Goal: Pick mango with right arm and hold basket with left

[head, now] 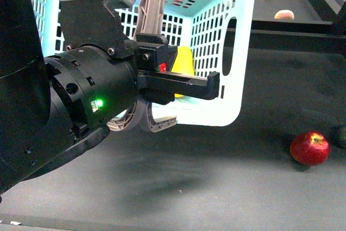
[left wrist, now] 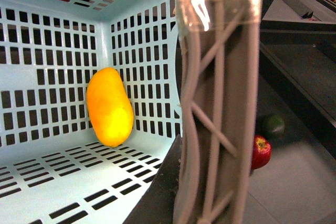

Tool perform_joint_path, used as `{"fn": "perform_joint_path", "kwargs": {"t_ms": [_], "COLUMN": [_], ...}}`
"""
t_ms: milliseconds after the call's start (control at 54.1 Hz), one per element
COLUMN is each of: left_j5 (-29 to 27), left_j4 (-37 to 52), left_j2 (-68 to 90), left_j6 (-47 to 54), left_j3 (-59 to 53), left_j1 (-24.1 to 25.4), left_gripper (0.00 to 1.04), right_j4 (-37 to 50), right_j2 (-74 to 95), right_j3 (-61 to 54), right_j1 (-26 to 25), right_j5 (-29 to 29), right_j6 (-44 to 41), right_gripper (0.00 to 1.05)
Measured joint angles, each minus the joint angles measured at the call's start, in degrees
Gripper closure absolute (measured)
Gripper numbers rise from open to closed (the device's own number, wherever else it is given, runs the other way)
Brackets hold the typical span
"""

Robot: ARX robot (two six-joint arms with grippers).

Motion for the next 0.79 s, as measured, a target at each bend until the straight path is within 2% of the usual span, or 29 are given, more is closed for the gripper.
{"fn": "perform_joint_path", "kwargs": {"t_ms": [148, 481, 536, 610, 795], "left_j5": [-0.3, -0.3, -0.3, -0.2, -0.2], "left_j4": [0.0, 0.0, 0.0, 0.0, 0.0], "left_j2": [0.0, 0.0, 0.0, 0.0, 0.0], "left_j6": [0.0, 0.0, 0.0, 0.1, 0.0], "left_j3": [0.0, 0.0, 0.0, 0.0, 0.0], "left_j1": [0.0, 0.0, 0.0, 0.0, 0.0], "left_gripper": [0.99, 0.99, 0.99, 0.99, 0.99], "right_j4": [-9.9, -10.8, -8.9, -9.3, -11.8], "right_j2": [-12.4, -15.1, -16.3, -18.3, -22.8], "right_j3": [-2.8, -3.3, -4.5, -5.9, -7.8], "right_j1": [-1.3, -1.4, -4.9, -6.6, -6.7], "right_j5": [1.8, 1.6, -3.1, -3.2, -3.6], "right_j6": [0.0, -0.8, -8.4, -16.2, -21.1], "right_gripper": [0.08, 0.09, 0.22, 0.38, 0.74]}}
